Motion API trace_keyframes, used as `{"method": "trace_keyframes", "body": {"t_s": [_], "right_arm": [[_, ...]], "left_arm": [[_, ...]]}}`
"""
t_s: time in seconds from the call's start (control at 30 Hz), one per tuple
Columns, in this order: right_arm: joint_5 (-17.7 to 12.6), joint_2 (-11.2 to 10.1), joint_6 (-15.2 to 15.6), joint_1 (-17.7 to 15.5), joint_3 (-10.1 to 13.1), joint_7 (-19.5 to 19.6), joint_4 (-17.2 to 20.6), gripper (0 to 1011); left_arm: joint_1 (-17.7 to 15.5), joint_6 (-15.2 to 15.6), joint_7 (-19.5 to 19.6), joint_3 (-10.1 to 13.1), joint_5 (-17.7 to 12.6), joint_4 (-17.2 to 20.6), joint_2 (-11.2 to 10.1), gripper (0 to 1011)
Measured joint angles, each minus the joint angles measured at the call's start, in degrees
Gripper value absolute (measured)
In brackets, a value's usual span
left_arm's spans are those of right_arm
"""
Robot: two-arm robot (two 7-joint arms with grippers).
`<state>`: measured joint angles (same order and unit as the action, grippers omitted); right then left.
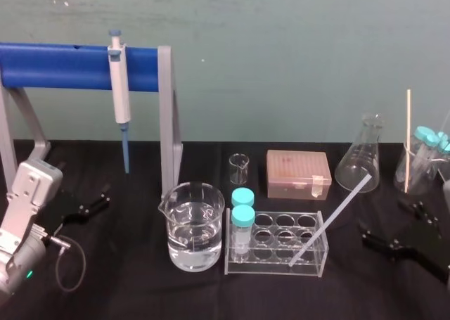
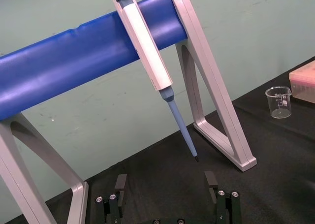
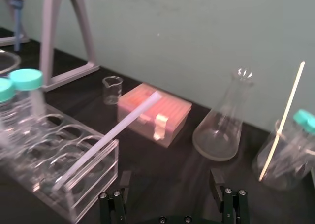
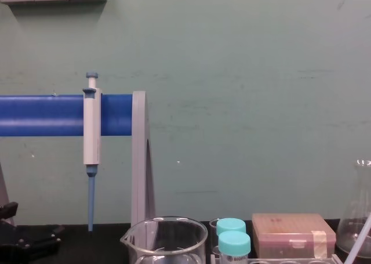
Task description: Pick up the stirring rod with one hand, then place it down.
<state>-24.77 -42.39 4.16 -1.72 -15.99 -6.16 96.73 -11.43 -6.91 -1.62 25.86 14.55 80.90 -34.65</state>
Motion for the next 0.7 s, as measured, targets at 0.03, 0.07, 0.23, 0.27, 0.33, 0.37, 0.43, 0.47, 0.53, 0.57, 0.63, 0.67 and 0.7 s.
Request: {"method": "trace_keyframes", "body": {"t_s": [0.03, 0.07, 0.23, 0.27, 0.33, 0.37, 0.43, 0.47, 0.53, 0.57, 0.63, 0.67, 0.7], "right_arm": [[-1.1, -1.0, 1.2, -1.6, 1.1, -0.7, 1.7, 1003], [-1.6, -1.4, 1.6, -2.3, 1.7, -1.0, 2.4, 1003], [-4.1, -3.1, 2.1, -6.1, 5.3, -2.4, 5.8, 1003], [-4.9, -3.3, 1.3, -6.9, 6.4, -3.3, 6.4, 1003], [-6.2, -3.3, 0.3, -7.6, 7.7, -5.0, 6.9, 1003], [-7.6, -3.3, 0.1, -7.9, 8.5, -6.3, 7.2, 1003], [-9.4, -3.2, 0.5, -8.0, 9.2, -7.8, 7.3, 1003], [-10.0, -3.1, 0.7, -8.0, 9.5, -8.3, 7.4, 1003], [-12.8, -3.0, 2.2, -8.0, 10.5, -10.5, 7.6, 1003], [-13.5, -2.9, 2.7, -7.9, 10.8, -11.1, 7.6, 1003], [-15.5, -2.6, 4.4, -7.6, 11.3, -12.3, 7.6, 1003], [-16.1, -2.4, 4.9, -7.4, 11.4, -12.6, 7.6, 1003], [-16.7, -2.2, 5.4, -7.2, 11.5, -12.8, 7.6, 1003]], "left_arm": [[0.0, 0.0, 0.0, 0.0, 0.0, 0.0, 0.0, 1000], [0.0, 0.0, 0.0, 0.0, 0.0, 0.0, 0.0, 1000], [0.0, 0.0, 0.0, 0.0, 0.0, 0.0, 0.0, 1000], [0.0, 0.0, 0.0, 0.0, 0.0, 0.0, 0.0, 1000], [0.0, 0.0, 0.0, 0.0, 0.0, 0.0, 0.0, 1000], [0.0, 0.0, 0.0, 0.0, 0.0, 0.0, 0.0, 1000], [0.0, 0.0, 0.0, 0.0, 0.0, 0.0, 0.0, 1000], [0.0, 0.0, 0.0, 0.0, 0.0, 0.0, 0.0, 1000], [0.0, 0.0, 0.0, 0.0, 0.0, 0.0, 0.0, 1000], [0.0, 0.0, 0.0, 0.0, 0.0, 0.0, 0.0, 1000], [0.0, 0.0, 0.0, 0.0, 0.0, 0.0, 0.0, 1000], [0.0, 0.0, 0.0, 0.0, 0.0, 0.0, 0.0, 1000], [0.0, 0.0, 0.0, 0.0, 0.0, 0.0, 0.0, 1000]]}}
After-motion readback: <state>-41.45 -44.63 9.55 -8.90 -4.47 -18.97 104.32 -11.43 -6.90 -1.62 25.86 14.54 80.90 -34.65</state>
